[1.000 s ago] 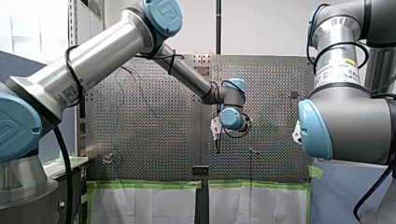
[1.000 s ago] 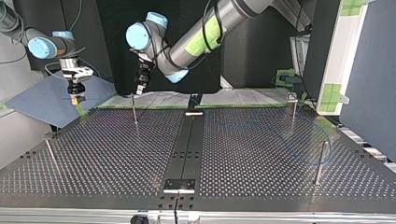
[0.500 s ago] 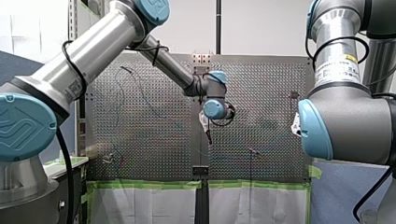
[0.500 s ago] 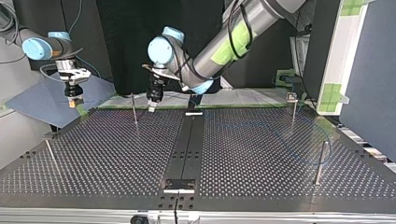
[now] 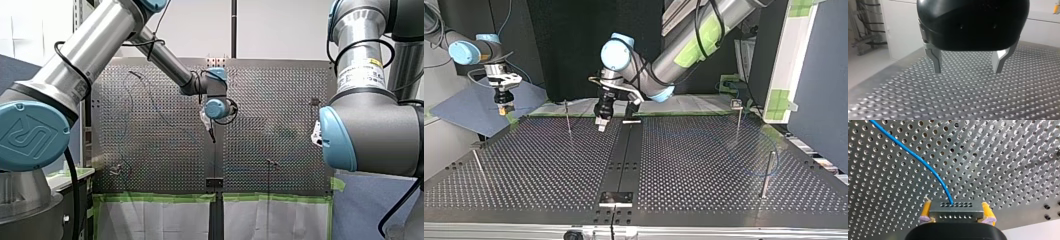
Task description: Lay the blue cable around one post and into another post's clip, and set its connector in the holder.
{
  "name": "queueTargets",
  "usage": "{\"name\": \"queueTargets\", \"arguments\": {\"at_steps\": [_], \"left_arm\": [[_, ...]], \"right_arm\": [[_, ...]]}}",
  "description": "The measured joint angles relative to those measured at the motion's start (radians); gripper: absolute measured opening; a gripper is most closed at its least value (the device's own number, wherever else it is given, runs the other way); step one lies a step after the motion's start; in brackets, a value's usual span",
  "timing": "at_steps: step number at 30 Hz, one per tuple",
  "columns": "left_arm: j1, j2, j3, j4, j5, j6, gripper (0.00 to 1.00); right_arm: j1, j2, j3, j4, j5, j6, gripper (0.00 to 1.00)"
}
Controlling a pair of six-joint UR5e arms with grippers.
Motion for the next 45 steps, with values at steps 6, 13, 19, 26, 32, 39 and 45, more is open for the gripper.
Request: {"name": "queueTargets", "arguments": {"at_steps": [6,13,19,26,32,39,45], "left_arm": [[-0.002,0.05,-0.05,0.049,-0.006,0.027,1.0],[-0.009,0.112,-0.112,0.111,-0.018,0.043,1.0],[-0.003,0.165,-0.165,0.165,-0.017,0.034,1.0],[-0.001,0.199,-0.235,0.235,-0.012,0.029,1.0],[-0.001,0.199,-0.282,0.282,-0.011,0.029,1.0],[-0.01,0.155,-0.339,0.339,-0.023,0.045,1.0],[-0.012,0.1,-0.395,0.394,-0.031,0.047,1.0]], "right_arm": [[0.0,0.0,0.0,-0.002,-0.001,0.002,0.0],[0.0,0.001,0.0,-0.004,-0.003,0.002,0.0],[0.001,0.001,0.0,-0.002,-0.003,0.001,0.0],[0.004,0.001,0.0,-0.002,-0.003,0.002,0.0],[0.007,0.0,0.0,-0.002,-0.008,0.002,0.0],[0.011,0.0,0.0,0.0,-0.009,0.001,0.0],[0.014,0.0,0.0,0.0,-0.009,0.002,0.0]]}}
